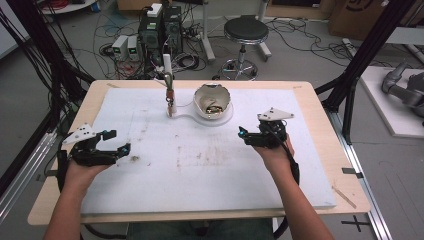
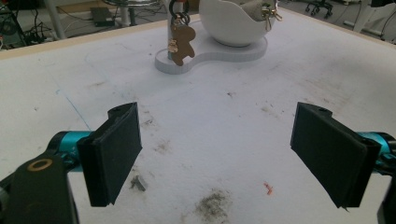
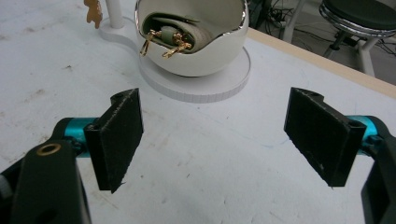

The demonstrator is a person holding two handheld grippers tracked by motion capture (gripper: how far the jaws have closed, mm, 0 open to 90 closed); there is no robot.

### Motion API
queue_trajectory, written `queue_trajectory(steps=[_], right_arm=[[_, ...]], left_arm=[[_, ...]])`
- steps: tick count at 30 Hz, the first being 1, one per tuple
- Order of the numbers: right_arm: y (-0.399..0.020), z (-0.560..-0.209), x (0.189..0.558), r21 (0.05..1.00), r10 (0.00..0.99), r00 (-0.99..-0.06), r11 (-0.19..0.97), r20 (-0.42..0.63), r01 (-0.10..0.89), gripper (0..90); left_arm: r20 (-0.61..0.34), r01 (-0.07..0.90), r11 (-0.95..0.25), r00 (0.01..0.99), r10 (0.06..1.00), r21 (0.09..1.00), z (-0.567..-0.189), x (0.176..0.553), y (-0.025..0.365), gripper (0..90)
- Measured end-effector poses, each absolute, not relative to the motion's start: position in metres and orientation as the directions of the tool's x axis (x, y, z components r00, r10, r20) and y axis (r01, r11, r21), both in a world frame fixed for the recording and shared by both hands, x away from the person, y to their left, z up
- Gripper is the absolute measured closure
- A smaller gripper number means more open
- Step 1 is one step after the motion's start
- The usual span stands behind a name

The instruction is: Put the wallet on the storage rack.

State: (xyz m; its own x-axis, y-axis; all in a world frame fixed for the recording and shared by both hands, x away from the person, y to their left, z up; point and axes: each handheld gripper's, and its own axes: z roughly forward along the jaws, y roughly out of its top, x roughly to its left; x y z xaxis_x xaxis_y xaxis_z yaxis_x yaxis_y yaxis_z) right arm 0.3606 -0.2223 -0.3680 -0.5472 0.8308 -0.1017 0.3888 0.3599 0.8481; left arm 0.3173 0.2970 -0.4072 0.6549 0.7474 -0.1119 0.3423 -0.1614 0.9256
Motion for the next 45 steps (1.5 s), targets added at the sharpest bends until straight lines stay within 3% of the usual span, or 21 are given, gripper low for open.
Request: queue_trajectory(steps=[14,45], right_arm=[[-0.252,-0.394,0.342,0.890,0.842,-0.539,0.259,-0.017,0.376,19.4],[-0.269,-0.408,0.349,0.870,0.852,-0.523,0.255,0.003,0.421,18.4]], left_arm=[[-0.110,0.343,-0.170,0.664,0.740,0.924,-0.414,0.322,0.288,16.3],[-0.106,0.328,-0.176,0.687,0.719,0.928,-0.421,0.327,0.278,16.3]])
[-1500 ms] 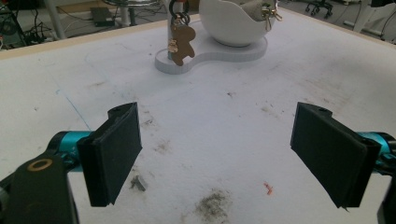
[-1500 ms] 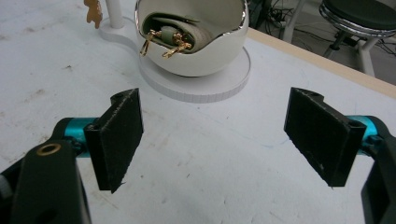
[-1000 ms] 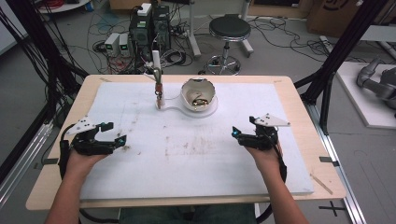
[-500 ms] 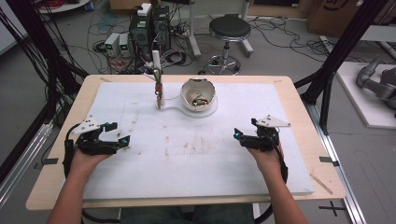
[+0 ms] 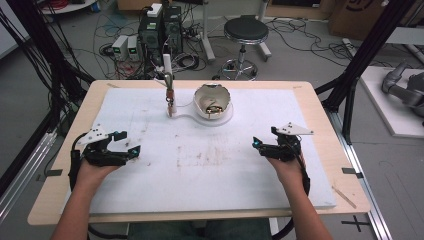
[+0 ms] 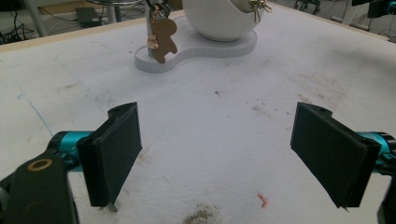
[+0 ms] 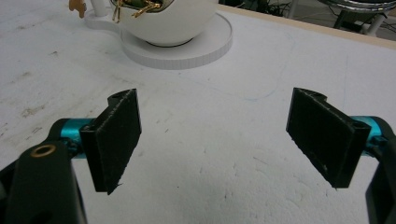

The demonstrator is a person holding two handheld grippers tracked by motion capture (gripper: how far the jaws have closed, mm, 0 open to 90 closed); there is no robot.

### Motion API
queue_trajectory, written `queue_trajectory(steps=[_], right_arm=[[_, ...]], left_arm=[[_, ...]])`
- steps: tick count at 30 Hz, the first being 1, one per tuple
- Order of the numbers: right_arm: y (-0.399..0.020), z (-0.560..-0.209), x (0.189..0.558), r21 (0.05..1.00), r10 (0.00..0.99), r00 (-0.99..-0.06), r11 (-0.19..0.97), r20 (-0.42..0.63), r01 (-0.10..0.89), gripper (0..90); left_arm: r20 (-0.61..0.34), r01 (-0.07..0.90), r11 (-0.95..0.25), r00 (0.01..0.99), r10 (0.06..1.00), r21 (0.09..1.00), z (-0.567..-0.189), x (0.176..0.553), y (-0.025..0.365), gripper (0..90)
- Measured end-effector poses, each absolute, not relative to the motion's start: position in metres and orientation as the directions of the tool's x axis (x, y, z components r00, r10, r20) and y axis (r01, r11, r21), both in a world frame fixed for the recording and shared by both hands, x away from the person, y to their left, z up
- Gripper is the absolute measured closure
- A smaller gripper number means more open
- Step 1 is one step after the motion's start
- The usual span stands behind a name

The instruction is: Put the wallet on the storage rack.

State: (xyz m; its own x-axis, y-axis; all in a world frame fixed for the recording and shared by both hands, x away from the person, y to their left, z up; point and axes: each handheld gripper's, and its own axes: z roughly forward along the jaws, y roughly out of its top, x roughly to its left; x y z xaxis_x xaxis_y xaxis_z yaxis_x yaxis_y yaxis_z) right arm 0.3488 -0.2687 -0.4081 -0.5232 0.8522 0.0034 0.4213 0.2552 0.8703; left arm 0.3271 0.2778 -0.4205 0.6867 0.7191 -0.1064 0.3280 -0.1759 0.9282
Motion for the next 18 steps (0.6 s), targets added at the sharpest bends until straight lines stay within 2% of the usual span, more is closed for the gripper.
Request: queue_trajectory(steps=[18], right_arm=[[-0.2649,-0.4089,0.3490,0.866,0.847,-0.531,0.273,-0.009,0.420,18.4]], left_arm=[[-0.109,0.330,-0.173,0.683,0.722,0.928,-0.4198,0.3268,0.2808,16.4]])
